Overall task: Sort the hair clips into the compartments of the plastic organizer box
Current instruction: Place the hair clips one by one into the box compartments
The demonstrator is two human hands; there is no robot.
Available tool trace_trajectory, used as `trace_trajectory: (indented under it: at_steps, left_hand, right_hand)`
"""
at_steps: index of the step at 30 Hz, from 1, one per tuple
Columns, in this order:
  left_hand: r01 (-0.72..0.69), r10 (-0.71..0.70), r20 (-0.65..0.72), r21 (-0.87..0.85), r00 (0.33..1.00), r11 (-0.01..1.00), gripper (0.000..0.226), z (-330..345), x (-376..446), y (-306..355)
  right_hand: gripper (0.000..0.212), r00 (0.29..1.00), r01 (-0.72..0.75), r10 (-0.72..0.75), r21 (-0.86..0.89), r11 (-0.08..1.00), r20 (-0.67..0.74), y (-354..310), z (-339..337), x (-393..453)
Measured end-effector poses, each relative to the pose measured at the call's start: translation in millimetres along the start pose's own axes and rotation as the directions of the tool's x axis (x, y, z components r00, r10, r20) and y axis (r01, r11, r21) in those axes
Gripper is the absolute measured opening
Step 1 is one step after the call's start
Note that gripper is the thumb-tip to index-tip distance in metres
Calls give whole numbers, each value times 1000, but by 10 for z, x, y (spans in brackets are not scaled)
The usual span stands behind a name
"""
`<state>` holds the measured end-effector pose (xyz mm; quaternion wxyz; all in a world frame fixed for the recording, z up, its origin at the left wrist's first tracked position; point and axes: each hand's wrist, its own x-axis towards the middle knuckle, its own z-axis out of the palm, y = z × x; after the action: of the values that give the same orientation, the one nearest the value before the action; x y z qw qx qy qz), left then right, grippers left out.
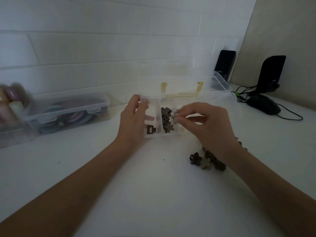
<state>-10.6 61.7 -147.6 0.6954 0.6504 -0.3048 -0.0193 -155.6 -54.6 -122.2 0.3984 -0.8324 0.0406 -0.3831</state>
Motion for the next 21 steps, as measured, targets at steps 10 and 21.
trace_trajectory:
  at_steps: [10,21]
  left_hand:
    - [1,-1,1,-4,1000,1000,17,20,-23,32]
    - [14,-14,4,5,1000,1000,16,13,-5,12]
  right_hand:
    - [7,970,225,-244,-469,854,21,208,168,-8]
    - [40,951,308,-261,-613,727,169,141,62,-5]
